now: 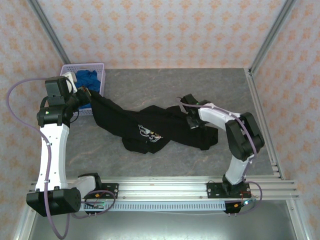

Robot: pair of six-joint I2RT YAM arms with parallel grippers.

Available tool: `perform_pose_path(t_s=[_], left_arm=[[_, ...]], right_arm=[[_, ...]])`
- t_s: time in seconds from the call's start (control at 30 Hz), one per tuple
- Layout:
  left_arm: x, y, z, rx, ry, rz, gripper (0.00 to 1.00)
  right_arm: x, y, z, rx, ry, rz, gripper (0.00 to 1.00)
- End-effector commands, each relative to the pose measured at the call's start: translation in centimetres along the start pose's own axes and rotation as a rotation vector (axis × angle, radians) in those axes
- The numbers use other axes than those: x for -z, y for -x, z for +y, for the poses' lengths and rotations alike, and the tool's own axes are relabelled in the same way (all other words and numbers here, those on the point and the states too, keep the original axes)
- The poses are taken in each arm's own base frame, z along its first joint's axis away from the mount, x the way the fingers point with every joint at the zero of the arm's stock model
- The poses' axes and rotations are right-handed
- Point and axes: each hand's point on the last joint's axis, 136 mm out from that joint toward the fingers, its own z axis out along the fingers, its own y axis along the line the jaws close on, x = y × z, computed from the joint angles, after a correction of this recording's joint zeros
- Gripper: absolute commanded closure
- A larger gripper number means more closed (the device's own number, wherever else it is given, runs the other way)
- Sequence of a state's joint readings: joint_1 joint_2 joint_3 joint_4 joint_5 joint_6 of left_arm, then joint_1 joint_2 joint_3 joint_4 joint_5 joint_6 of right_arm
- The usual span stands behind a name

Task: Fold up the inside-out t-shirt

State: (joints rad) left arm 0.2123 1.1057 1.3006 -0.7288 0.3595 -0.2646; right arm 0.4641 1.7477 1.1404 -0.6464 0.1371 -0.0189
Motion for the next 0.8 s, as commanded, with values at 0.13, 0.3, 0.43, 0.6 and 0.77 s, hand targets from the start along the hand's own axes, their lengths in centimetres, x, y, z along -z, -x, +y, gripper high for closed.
perform_pose_path(t_s=[0.13,0.3,0.43,0.6,0.77], left_arm=[[0.7,1.1,-0.3,0.032,-0.026,-0.055,1.00],[0.9,1.4,-0.9,0.043,-0.053,-0.060,1.00],[1.5,1.7,-1.0,0.043,-0.054,-0.075,1.00],[2.0,1.7,-0.7,0.037,-0.035,-0.090,1.00],[1.8,1.6,-0.2,0.032,-0.008,-0.099,1.00]], right_arm=[[11.1,4.8,-3.5,-0.437,0.466,-0.416,1.00],[15.8,6.2,-4.8,-0.549,0.696,-0.512,1.00],[17.7,7.2,-4.8,-0.595,0.845,-0.551,1.00],[16.3,5.7,-3.4,-0.617,0.906,-0.452,1.00],[10.4,-2.1,-1.9,-0.686,0.770,-0.158,1.00]])
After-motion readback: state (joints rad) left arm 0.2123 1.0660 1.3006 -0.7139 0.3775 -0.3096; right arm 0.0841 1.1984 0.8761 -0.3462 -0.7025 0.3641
